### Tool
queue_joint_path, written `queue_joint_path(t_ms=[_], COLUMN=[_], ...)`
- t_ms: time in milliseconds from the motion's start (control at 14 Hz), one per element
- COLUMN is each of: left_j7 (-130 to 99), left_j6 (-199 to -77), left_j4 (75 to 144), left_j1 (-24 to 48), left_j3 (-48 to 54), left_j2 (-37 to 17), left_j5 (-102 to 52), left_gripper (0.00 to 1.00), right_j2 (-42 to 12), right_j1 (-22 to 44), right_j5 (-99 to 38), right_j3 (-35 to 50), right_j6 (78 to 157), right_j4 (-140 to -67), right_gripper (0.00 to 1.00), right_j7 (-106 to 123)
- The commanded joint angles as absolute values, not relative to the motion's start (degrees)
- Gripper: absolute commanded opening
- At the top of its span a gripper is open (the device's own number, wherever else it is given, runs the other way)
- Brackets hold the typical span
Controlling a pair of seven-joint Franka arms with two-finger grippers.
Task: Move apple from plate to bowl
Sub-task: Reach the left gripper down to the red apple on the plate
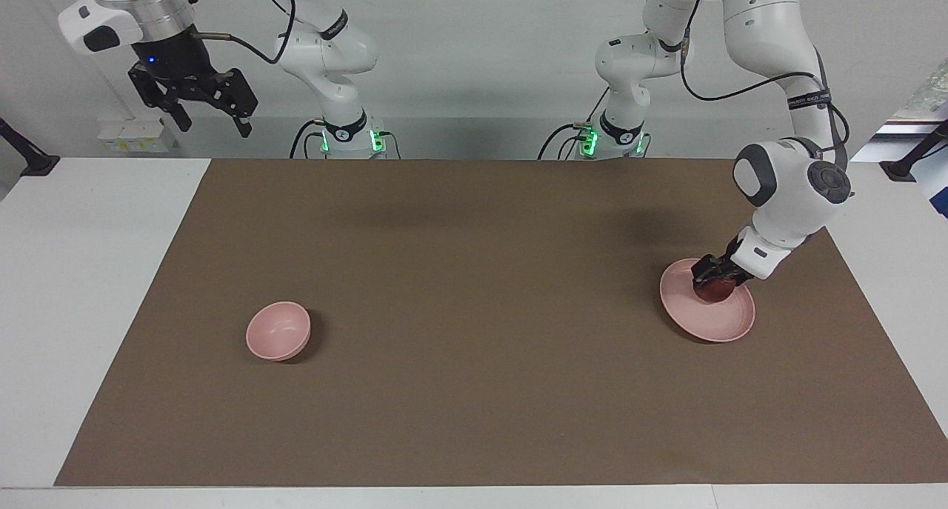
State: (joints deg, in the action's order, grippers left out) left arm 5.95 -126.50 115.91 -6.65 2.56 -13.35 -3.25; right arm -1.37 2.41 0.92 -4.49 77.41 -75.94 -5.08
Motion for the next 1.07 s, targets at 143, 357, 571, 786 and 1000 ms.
queue_joint_path(t_ms=[143,357,571,786,1000], left_j7=[5.6,3.9,3.2,-6.5,-10.6], left_j6=[-127.5,-127.4,-125.2,-121.1,-116.8], left_j4=[116.8,113.7,109.9,105.2,100.5], left_j1=[-6.8,-6.2,-5.5,-2.8,-1.1], left_j3=[2.6,2.6,2.8,2.9,3.1], left_j2=[-12.4,-13.5,-13.9,-14.0,-15.4], left_j5=[-4.0,-3.9,-3.9,-4.0,-6.7], left_gripper=[0.0,0.0,0.0,0.0,0.0], right_j2=[-0.7,-0.6,-0.6,-0.6,-0.6], right_j1=[1.6,1.6,1.7,1.7,1.7], right_j5=[0.4,0.4,0.4,0.4,0.4], right_j3=[-4.0,-4.0,-3.9,-3.9,-3.9], right_j6=[81.2,80.8,80.8,80.8,80.8], right_j4=[-76.7,-76.7,-76.7,-76.7,-76.7], right_gripper=[1.0,1.0,1.0,1.0,1.0], right_j7=[-7.3,-7.1,-7.1,-7.1,-7.1])
